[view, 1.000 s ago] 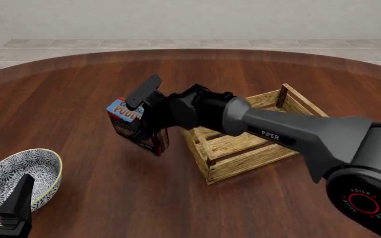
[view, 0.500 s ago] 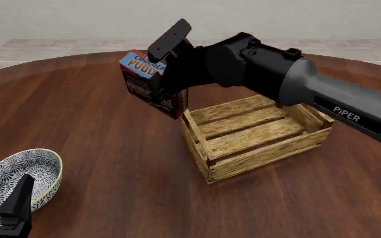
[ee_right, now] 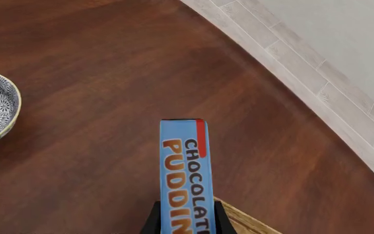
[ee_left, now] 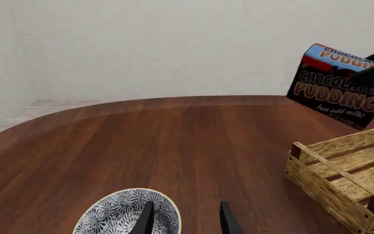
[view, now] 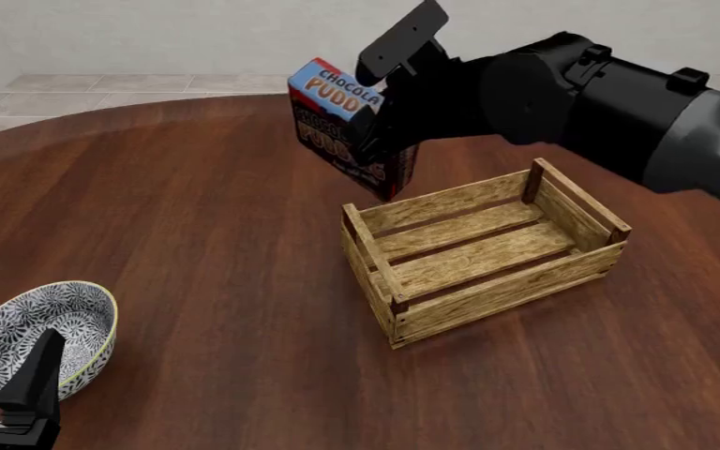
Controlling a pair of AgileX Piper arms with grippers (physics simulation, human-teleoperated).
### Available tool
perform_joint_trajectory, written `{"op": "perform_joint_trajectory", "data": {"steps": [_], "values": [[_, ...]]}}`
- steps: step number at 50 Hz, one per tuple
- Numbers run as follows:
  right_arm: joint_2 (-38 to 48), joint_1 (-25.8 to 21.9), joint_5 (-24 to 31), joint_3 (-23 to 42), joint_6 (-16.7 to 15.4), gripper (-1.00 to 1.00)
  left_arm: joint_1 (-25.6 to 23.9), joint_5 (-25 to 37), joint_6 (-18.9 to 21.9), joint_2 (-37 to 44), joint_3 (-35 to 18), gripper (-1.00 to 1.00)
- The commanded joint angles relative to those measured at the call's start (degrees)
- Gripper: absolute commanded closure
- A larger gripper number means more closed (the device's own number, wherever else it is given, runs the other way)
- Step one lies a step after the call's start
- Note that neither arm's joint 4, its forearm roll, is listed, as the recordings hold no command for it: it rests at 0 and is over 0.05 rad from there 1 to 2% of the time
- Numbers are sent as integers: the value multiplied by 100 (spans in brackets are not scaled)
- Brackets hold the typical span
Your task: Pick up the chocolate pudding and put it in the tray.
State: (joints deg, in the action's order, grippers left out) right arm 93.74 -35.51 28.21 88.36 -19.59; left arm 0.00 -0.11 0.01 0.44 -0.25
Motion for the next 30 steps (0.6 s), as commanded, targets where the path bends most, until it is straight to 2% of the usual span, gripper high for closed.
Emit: {"op": "perform_joint_trajectory", "data": {"steps": [1,30], "values": [[-417,330,-150,-475,151,100,0,0,0,0,0,-100],[-799,823,-514,-1201,242,100,0,0,0,0,0,-100]]}}
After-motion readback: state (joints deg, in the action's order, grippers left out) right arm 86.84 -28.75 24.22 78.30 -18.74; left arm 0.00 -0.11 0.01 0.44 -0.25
